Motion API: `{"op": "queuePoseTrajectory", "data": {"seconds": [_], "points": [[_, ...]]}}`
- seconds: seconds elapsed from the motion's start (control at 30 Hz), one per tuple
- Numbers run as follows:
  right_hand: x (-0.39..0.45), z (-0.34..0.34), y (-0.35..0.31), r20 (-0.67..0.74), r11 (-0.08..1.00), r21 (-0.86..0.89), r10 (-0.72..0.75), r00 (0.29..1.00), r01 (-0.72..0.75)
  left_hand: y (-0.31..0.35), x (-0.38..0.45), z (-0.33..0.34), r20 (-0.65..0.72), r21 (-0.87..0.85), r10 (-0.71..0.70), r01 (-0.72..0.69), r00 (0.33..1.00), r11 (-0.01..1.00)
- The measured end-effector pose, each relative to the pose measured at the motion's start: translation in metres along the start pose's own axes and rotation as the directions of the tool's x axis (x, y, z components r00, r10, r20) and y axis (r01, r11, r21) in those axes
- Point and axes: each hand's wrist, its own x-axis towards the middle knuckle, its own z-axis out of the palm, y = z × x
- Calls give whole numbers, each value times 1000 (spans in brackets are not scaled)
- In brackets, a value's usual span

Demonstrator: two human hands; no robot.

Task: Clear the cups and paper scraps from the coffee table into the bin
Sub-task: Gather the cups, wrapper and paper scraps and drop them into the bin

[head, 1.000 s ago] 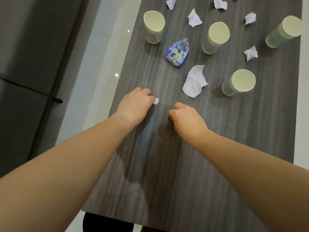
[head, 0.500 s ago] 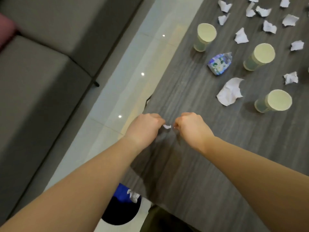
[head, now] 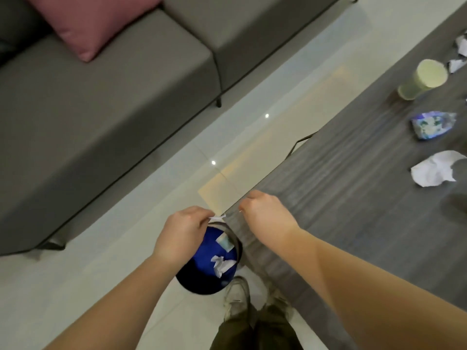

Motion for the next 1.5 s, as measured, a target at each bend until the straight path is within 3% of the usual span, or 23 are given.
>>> {"op": "queuePoseTrajectory", "data": {"seconds": [0.07,0.17,0.33,0.5,0.73,1.13,1.3,1.5], "points": [[3,20,-27,70,997,-7,-77,995,77,-23,-27,10,19,-28,-96,97,995,995],[5,57,-57,180,996,-22,-78,981,83,-52,-61,30,51,-107,-195,200,979,974],[14,120,-76,264,996,-66,-37,964,56,-90,-91,72,93,-90,-244,252,965,964],[26,183,-75,301,999,-40,36,953,-25,-115,-97,117,161,-63,-294,307,942,950],[29,233,-58,307,995,88,14,952,-43,-132,-98,148,244,-63,-326,350,913,935],[1,160,-66,366,986,155,-6,931,-55,-90,-77,86,259,-41,-89,103,962,994],[-16,101,-74,289,997,77,-43,956,21,-58,-61,44,224,21,30,-35,974,999],[-45,31,-56,79,999,-2,46,996,-45,-21,-36,-4,155,125,172,-192,973,974]]}}
